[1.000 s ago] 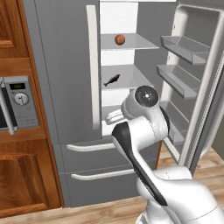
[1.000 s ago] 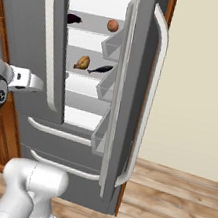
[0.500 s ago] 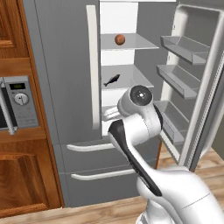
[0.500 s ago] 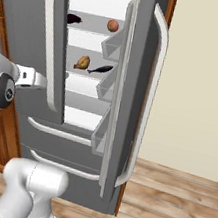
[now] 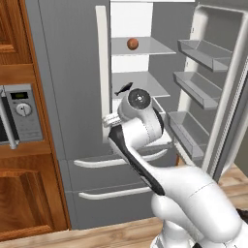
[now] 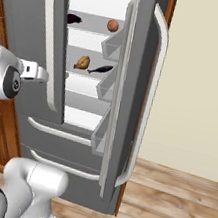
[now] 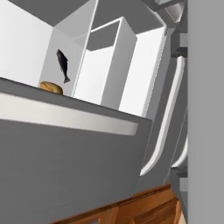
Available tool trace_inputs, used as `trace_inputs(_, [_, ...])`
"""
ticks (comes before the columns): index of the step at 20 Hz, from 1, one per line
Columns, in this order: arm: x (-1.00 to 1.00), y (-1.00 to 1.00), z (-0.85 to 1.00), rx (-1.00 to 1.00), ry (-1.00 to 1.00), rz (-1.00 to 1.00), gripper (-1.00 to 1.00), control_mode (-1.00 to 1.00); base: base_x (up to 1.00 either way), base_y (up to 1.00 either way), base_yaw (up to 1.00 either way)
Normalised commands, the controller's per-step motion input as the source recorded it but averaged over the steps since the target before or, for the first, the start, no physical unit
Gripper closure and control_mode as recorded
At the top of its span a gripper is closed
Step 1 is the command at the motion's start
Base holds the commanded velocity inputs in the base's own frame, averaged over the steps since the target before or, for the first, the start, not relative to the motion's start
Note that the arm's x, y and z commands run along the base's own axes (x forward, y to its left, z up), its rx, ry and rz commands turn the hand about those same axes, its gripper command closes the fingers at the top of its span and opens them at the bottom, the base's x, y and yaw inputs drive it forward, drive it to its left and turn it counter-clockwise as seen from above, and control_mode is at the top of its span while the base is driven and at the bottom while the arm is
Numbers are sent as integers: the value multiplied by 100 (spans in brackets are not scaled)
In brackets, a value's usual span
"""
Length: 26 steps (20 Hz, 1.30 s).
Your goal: Gather the onion and eggplant from the fridge and place them on a tray on the dining counter. Then gather the fish and chicken drumstick from the fridge and place them on the other tray.
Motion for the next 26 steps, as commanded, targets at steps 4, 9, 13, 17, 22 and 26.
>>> trace_inputs(4, [45, 17, -12, 0, 0, 0, -100, -100, 0, 0, 0])
trace_inputs(9, [40, 7, -20, 0, -2, 0, -100, -100, 0, 0, 0])
trace_inputs(13, [34, 0, -14, 0, -5, -1, -100, -100, 0, 0, 0])
trace_inputs(17, [35, 0, -8, 0, 0, -6, -100, -100, 0, 0, 0])
trace_inputs(22, [39, 5, -6, 0, 0, -4, -100, -100, 0, 0, 0])
trace_inputs(26, [44, 25, -14, 0, 0, -2, -100, -100, 0, 0, 0])
